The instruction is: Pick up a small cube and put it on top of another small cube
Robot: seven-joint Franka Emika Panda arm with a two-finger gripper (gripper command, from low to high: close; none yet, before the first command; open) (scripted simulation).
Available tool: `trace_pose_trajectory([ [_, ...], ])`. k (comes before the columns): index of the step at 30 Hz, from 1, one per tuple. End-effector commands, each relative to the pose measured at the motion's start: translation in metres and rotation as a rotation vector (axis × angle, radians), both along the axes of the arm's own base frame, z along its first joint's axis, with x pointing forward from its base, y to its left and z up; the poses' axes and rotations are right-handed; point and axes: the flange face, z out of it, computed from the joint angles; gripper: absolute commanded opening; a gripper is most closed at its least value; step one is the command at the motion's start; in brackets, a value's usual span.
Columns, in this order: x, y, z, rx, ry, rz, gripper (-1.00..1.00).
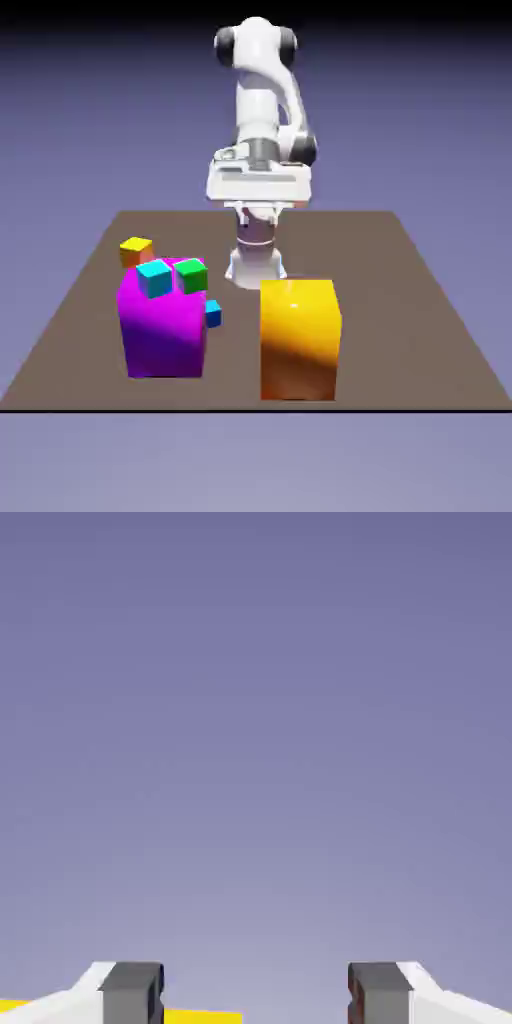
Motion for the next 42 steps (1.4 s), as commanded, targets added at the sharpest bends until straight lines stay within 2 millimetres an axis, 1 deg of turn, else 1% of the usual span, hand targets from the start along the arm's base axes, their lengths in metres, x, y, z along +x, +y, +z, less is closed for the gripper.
trace_pose_trajectory([
  [1, 0.002, 0.004, -0.021, -0.032, 0.08, 0.015, 0.0],
  [3, 0.001, 0.011, -0.062, -0.097, 0.239, 0.043, 0.0],
  [4, -0.001, 0.013, -0.076, -0.121, 0.302, 0.047, 0.0],
  [10, -0.001, 0.027, -0.078, -0.137, 0.49, -0.032, 0.0],
  [17, -0.01, 0.049, -0.08, -0.154, 0.716, -0.119, 0.0],
  [20, -0.032, 0.055, -0.132, -0.285, 0.954, -0.007, 0.0],
  [23, -0.062, 0.057, -0.178, -0.417, 1.191, 0.126, 0.0],
  [25, -0.084, 0.058, -0.202, -0.504, 1.344, 0.22, 0.0],
  [28, -0.116, 0.054, -0.232, -0.64, 1.542, 0.358, 0.0],
  [32, -0.151, 0.043, -0.261, -0.849, 1.728, 0.524, 0.0],
  [36, -0.182, 0.032, -0.283, -1.071, 1.867, 0.703, 0.0],
  [42, -0.19, 0.014, -0.305, -1.349, 1.779, 0.761, 0.0],
])
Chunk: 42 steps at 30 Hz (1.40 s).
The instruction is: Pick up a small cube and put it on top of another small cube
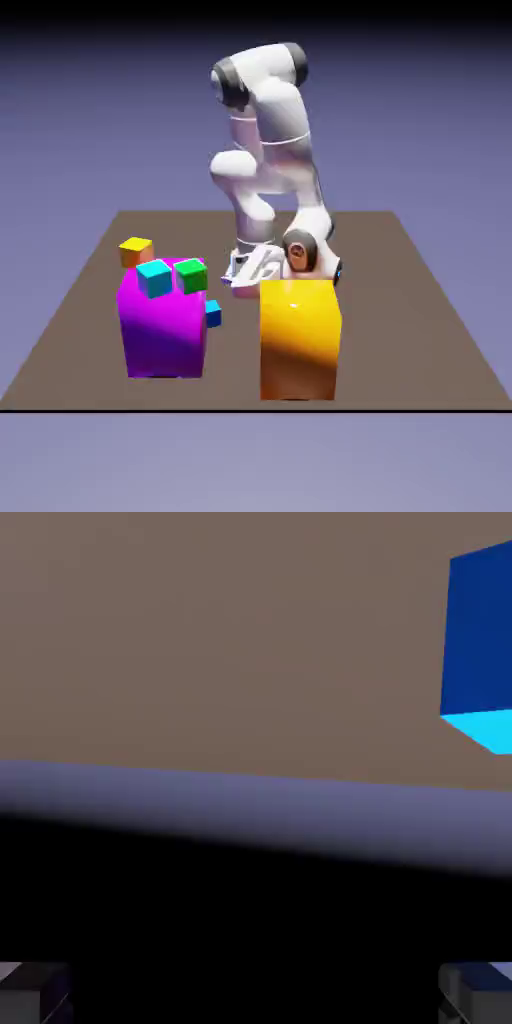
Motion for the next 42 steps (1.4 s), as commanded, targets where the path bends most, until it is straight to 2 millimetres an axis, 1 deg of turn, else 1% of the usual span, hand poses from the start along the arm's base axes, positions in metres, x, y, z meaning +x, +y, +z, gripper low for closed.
trace_pose_trajectory([
  [1, -0.001, -0.002, -0.004, -0.006, -0.005, 0.04, 0.0],
  [9, -0.013, -0.014, -0.035, 0.004, -0.058, 0.357, 0.0],
  [13, -0.02, -0.014, -0.051, 0.049, -0.094, 0.51, 0.0],
  [15, -0.026, -0.01, -0.056, 0.05, -0.103, 0.614, 0.0],
  [17, -0.026, -0.01, -0.056, 0.05, -0.103, 0.615, 0.0],
  [22, -0.008, -0.054, -0.084, 0.05, -0.103, 0.615, 0.0],
  [23, -0.008, -0.056, -0.085, 0.05, -0.103, 0.615, 0.0],
  [24, -0.008, -0.056, -0.085, 0.05, -0.103, 0.615, -1.0],
  [25, -0.008, -0.056, -0.085, 0.05, -0.103, 0.615, -1.0],
  [30, -0.025, -0.012, -0.057, 0.05, -0.103, 0.615, -1.0],
  [33, -0.007, -0.01, -0.038, -0.027, -0.06, 0.52, -1.0],
  [38, 0.03, 0.004, 0.003, -0.111, 0.021, 0.353, -1.0],
  [42, 0.052, 0.017, 0.039, -0.13, 0.097, 0.209, -1.0],
])
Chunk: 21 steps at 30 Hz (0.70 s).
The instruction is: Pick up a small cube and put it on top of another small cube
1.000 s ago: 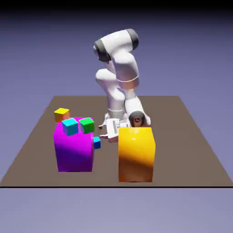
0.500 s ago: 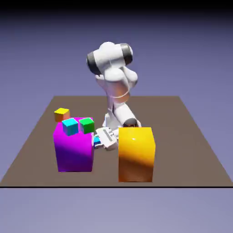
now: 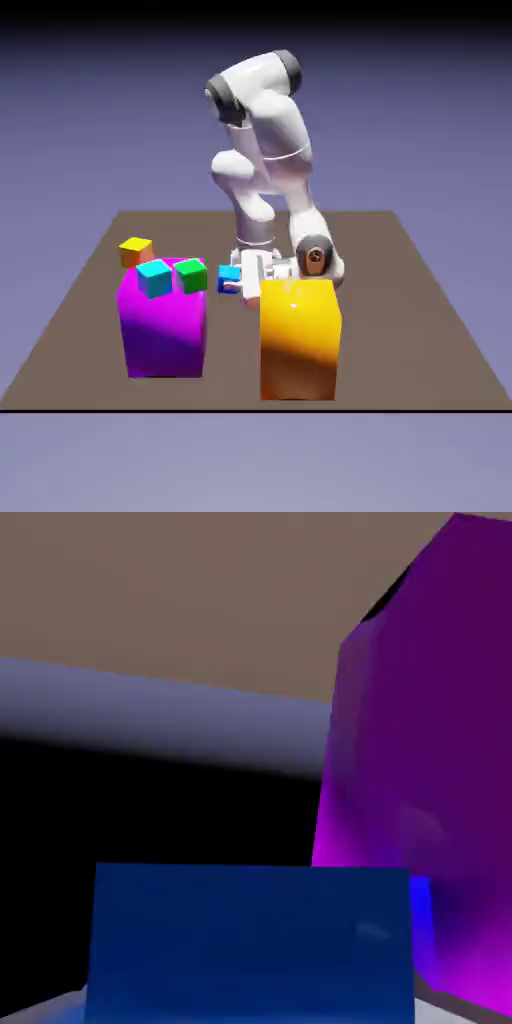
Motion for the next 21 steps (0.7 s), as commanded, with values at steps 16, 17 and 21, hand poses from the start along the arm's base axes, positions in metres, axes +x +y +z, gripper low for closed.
trace_pose_trajectory([
  [16, 0.094, 0.054, 0.125, 0.201, 0.132, -0.326, -1.0],
  [17, 0.103, 0.048, 0.128, 0.21, 0.117, -0.334, -1.0],
  [21, 0.141, 0.021, 0.141, 0.235, 0.054, -0.366, -1.0],
])
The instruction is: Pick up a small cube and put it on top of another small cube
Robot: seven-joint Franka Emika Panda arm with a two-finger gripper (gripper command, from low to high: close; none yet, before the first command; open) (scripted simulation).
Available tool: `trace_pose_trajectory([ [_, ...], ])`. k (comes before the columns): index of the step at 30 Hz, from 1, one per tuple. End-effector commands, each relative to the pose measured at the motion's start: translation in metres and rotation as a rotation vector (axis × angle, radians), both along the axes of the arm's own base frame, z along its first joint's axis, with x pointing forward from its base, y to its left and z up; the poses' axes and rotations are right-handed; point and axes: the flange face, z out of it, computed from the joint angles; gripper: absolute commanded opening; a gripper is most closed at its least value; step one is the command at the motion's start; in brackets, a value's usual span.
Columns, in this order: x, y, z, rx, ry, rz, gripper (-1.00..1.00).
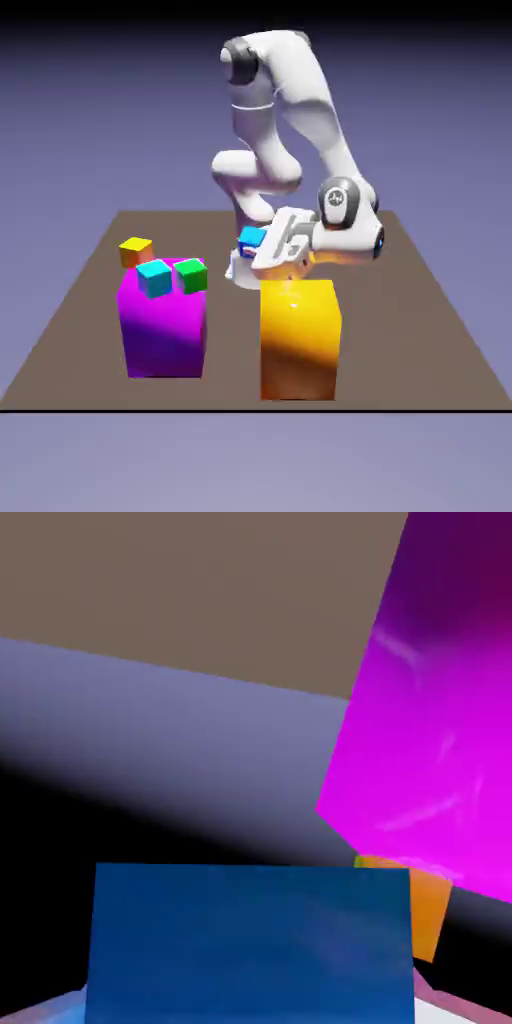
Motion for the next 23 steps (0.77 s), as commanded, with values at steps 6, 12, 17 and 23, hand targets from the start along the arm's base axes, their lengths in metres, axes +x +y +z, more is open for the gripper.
trace_pose_trajectory([
  [6, 0.05, -0.051, 0.024, -0.007, -0.095, -0.057, -1.0],
  [12, 0.09, -0.113, 0.054, -0.044, -0.188, -0.112, -1.0],
  [17, 0.107, -0.136, 0.045, -0.145, -0.248, -0.054, -1.0],
  [23, 0.095, -0.164, 0.027, -0.146, -0.248, -0.053, 1.0],
])
